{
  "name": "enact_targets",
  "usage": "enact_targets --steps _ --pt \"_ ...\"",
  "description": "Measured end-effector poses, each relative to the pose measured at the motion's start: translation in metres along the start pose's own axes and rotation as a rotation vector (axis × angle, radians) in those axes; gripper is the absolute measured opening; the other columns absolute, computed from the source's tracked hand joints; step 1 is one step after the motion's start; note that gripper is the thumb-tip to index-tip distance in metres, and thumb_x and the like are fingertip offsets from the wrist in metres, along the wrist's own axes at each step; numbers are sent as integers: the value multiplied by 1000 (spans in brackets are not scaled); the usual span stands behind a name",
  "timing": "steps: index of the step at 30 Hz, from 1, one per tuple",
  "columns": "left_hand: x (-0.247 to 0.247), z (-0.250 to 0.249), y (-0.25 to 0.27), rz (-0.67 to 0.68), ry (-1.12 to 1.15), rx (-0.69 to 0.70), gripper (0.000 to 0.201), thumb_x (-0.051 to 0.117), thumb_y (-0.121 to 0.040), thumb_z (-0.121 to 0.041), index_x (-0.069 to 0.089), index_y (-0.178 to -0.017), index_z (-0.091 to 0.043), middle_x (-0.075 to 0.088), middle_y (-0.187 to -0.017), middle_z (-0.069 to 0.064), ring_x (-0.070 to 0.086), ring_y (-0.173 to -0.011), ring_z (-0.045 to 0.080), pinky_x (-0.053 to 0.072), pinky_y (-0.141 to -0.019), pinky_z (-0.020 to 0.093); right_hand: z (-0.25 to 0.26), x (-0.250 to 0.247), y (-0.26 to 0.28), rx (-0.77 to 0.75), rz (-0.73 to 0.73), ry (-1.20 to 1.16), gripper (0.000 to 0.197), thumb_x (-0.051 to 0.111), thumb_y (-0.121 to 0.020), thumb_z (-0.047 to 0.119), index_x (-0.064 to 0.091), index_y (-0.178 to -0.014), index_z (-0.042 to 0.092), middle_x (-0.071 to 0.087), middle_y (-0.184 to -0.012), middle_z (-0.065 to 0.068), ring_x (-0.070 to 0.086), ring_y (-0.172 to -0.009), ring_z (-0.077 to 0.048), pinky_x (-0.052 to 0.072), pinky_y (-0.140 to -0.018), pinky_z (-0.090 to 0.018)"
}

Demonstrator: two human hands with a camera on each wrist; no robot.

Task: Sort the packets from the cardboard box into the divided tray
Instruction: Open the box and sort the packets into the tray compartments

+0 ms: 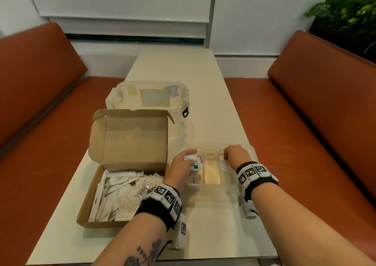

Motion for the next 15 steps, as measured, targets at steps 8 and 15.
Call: enact_targets --steps 8,15 --pt "2 -8 3 -21 -67 99 25 59 -88 0 62 -105 -18 61 -114 18 63 -101 30 54 -82 35 39 -3 13 -147 5 -708 17 69 -84 26 66 -88 10 66 -77 -3 61 -68 -16 53 -62 -26" --pt "2 -5 2 -44 0 69 11 56 -94 -14 65 -91 -18 61 -105 16 64 -93 26 58 -71 30 38 7 20 -130 66 -983 12 67 -80 -6 65 -92 -1 64 -75 -11 64 -63 -14 56 -59 -18"
Point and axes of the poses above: each hand's wrist, its own y-axis away from the middle knuckle, its own x-axis out of the palm, z = x × y, the point moved 8 cm from there along -y, towards the middle knuckle
